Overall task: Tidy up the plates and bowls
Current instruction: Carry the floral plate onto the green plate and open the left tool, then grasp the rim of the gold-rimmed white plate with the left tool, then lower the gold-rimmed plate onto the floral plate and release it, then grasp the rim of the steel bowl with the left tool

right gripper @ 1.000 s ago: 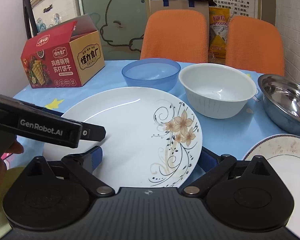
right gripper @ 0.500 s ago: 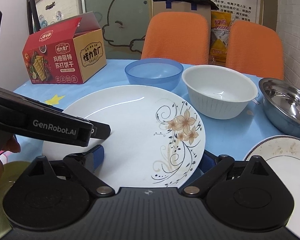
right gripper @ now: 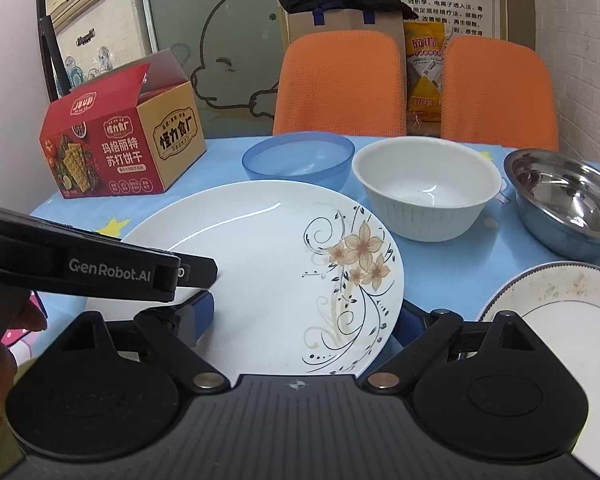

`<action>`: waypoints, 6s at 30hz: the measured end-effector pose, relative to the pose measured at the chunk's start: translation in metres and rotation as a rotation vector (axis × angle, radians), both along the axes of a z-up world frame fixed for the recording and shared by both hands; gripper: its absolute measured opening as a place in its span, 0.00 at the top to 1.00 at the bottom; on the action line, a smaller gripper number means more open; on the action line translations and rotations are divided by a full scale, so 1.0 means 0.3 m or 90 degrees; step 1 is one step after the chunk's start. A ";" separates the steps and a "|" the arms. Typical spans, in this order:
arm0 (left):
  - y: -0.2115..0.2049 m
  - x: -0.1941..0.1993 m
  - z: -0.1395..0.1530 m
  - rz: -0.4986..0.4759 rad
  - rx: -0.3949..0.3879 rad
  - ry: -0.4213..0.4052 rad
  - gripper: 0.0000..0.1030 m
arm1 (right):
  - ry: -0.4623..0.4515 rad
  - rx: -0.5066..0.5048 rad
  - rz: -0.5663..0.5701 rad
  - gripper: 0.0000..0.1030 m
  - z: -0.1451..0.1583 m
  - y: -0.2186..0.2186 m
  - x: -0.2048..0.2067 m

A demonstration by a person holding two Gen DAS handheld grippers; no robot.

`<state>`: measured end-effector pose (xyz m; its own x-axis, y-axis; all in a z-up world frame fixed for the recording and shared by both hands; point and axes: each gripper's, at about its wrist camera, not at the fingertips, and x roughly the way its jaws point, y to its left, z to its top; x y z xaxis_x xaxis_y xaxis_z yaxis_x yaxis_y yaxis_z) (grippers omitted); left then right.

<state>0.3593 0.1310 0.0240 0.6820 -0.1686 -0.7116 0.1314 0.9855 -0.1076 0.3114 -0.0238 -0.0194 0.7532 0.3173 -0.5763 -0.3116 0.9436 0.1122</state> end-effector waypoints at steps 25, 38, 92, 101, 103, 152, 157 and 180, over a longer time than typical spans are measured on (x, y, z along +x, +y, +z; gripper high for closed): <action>0.113 -0.481 0.005 0.070 -0.025 0.004 0.54 | -0.010 0.032 0.050 0.00 0.066 0.072 -0.424; 0.123 -0.582 -0.053 0.084 0.002 0.006 0.50 | 0.025 0.004 0.093 0.00 0.005 0.106 -0.496; -0.636 -0.009 -0.081 -0.147 0.013 0.076 0.30 | 0.023 -0.034 -0.196 0.00 -0.036 -0.591 -0.213; -0.640 -0.017 -0.086 -0.137 0.010 0.067 0.32 | 0.024 -0.038 -0.201 0.00 -0.035 -0.579 -0.200; -0.650 -0.024 -0.086 -0.136 0.008 0.063 0.36 | 0.023 -0.039 -0.193 0.00 -0.035 -0.572 -0.199; 0.111 -0.619 0.030 0.094 0.005 -0.016 0.34 | -0.020 -0.032 0.062 0.00 0.069 0.132 -0.563; 0.118 -0.607 0.097 0.102 -0.004 -0.056 0.32 | -0.017 -0.107 0.083 0.00 0.052 0.159 -0.574; -0.274 -0.428 0.103 -0.042 0.044 -0.042 0.29 | -0.020 0.023 -0.174 0.00 0.095 -0.429 -0.456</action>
